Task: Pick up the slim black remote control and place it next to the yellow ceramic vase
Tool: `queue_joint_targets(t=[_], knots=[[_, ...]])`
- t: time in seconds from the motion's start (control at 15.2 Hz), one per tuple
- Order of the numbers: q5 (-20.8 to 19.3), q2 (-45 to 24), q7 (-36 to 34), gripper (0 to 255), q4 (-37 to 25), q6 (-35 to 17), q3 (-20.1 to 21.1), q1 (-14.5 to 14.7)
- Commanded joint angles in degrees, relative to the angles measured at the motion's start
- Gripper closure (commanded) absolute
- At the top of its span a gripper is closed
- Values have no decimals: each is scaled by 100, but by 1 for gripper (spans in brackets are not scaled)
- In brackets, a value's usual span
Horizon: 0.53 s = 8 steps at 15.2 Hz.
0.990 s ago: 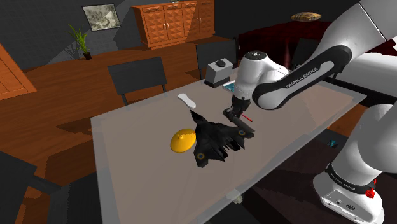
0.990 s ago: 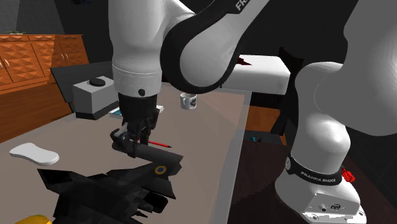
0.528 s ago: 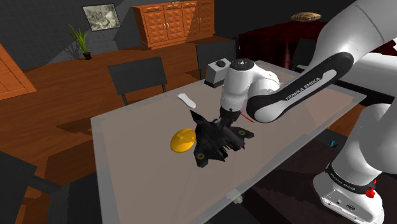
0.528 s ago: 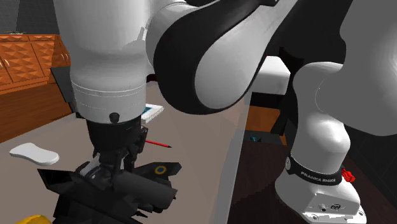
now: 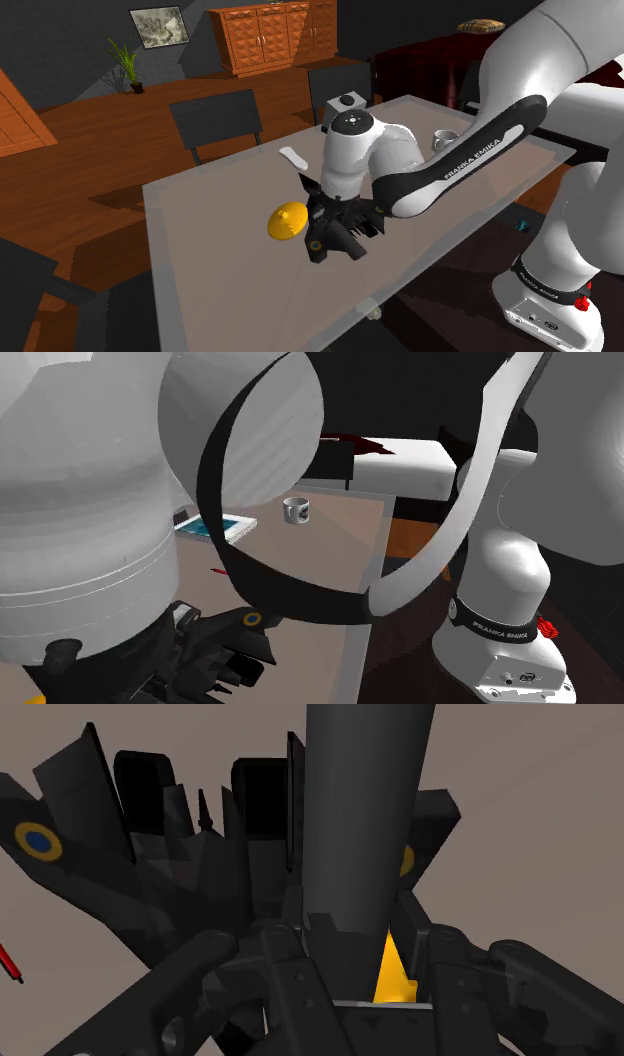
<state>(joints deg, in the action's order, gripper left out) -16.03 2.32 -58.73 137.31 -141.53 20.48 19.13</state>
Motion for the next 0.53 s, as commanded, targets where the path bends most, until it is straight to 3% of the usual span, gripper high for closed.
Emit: queue_joint_targets(t=[0.0,0.46], knots=[[-155,-290,-390,255,-384,187,165,128],[-673,-1234,-1480,255,-1575,788,505,680]])
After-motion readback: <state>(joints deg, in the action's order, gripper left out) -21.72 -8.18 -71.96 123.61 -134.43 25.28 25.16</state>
